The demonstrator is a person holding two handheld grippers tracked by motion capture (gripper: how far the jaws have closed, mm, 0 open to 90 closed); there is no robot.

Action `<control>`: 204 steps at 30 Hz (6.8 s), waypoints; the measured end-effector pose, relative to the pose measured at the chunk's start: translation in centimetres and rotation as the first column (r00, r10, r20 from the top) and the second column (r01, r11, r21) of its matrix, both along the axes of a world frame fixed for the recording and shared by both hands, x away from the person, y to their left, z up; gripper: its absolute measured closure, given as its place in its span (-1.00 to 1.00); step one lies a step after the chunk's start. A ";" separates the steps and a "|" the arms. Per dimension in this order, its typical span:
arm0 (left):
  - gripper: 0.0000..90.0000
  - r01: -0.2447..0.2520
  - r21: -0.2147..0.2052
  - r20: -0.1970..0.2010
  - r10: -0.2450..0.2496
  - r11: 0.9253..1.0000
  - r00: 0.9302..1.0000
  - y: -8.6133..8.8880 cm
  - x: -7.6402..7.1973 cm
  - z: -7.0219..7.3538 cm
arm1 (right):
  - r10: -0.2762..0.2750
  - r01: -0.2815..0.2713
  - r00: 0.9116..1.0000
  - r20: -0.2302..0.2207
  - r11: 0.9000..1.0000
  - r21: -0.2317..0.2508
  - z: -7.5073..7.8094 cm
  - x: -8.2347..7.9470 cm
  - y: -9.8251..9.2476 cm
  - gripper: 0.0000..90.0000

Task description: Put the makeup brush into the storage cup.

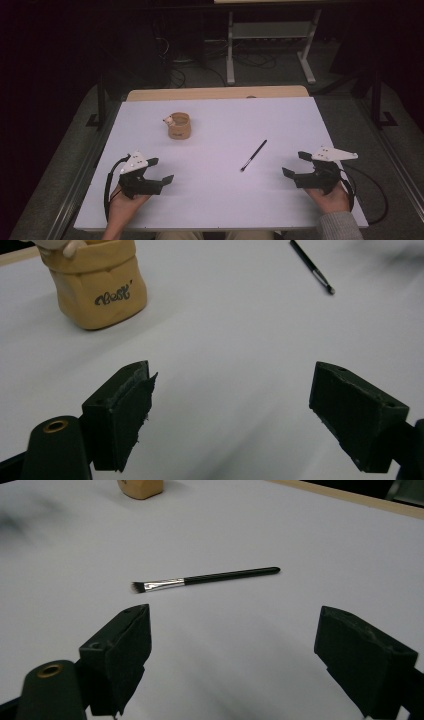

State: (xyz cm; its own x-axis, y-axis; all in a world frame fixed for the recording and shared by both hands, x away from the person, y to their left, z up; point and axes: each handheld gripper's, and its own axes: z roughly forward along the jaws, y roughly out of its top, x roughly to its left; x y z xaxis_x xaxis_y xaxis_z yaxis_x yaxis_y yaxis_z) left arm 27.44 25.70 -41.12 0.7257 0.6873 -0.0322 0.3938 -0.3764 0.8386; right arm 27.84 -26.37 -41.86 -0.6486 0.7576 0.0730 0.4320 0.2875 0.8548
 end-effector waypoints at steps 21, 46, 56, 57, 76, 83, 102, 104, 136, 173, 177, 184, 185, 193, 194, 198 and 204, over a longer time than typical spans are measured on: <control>-0.62 0.030 -0.045 -0.009 -0.030 0.999 1.000 -3.3 1.4 2.8 | -0.008 0.008 1.000 0.013 1.000 0.012 0.5 0.1 0.0 -0.68; -0.56 0.149 -0.012 -0.071 -0.149 0.989 0.986 -13.1 5.1 4.9 | -0.007 0.007 1.000 0.017 1.000 0.001 0.8 0.1 0.1 -0.69; -0.54 0.179 0.023 -0.111 -0.175 0.984 0.978 -16.6 6.9 4.8 | -0.014 0.014 1.000 0.011 1.000 -0.001 0.8 0.2 0.0 -0.69; -0.53 0.183 0.031 -0.113 -0.179 0.983 0.977 -17.3 7.2 4.8 | -0.014 0.014 1.000 0.014 1.000 -0.002 0.8 0.2 0.0 -0.68; -0.40 0.216 0.077 -0.162 -0.202 0.973 0.966 -23.1 9.8 4.4 | -0.032 0.032 0.999 0.010 0.999 0.007 0.8 0.4 -0.5 -0.68; -0.31 0.215 0.092 -0.181 -0.196 0.972 0.964 -24.4 10.6 4.1 | -0.037 0.037 0.999 0.009 0.999 0.007 0.8 0.4 -0.6 -0.69; -0.03 0.190 0.181 -0.263 -0.138 0.965 0.955 -28.5 12.6 1.8 | -0.046 0.046 0.999 0.003 0.999 0.017 0.8 0.5 -0.8 -0.68; 0.00 0.192 0.175 -0.284 -0.137 0.966 0.949 -28.7 12.9 1.4 | -0.046 0.046 0.999 0.003 0.999 0.018 0.8 0.6 -0.9 -0.68; 0.52 0.197 0.296 -0.366 -0.079 0.935 0.927 -30.2 12.8 -1.1 | -0.036 0.036 0.999 -0.003 0.999 0.025 0.7 0.8 -0.8 -0.68; 0.71 0.177 0.352 -0.384 -0.031 0.919 0.923 -29.9 11.8 -1.4 | -0.034 0.034 0.999 -0.010 0.999 0.034 0.7 0.6 -0.5 -0.68; 0.78 0.171 0.395 -0.341 -0.029 0.903 0.940 -30.2 11.3 -1.5 | -0.036 0.036 0.999 -0.011 0.999 0.034 0.6 0.7 -0.5 -0.68; 0.86 0.162 0.421 -0.321 -0.020 0.893 0.947 -30.6 10.9 -1.5 | -0.033 0.034 0.999 -0.012 0.999 0.028 0.7 0.7 -0.3 -0.68; 0.86 0.161 0.419 -0.324 -0.019 0.894 0.946 -30.6 10.9 -1.5 | -0.033 0.034 0.999 -0.014 0.999 0.029 0.7 0.7 -0.3 -0.68; 0.87 0.176 0.396 -0.347 -0.031 0.901 0.938 -30.3 11.3 -1.4 | -0.027 0.027 1.000 -0.015 0.999 0.024 0.6 0.7 -0.2 -0.68; 0.87 0.178 0.398 -0.345 -0.033 0.900 0.938 -30.2 11.4 -1.4 | -0.028 0.028 0.999 -0.016 0.999 0.023 0.6 0.7 -0.3 -0.68; 0.87 0.197 0.389 -0.345 -0.056 0.900 0.937 -29.9 11.4 -0.9 | -0.027 0.027 0.999 -0.017 0.999 0.024 0.6 0.8 -0.3 -0.68; 0.87 0.217 0.360 -0.338 -0.090 0.907 0.937 -29.4 11.2 0.2 | -0.011 0.011 1.000 -0.016 1.000 0.027 0.7 0.8 -0.1 -0.68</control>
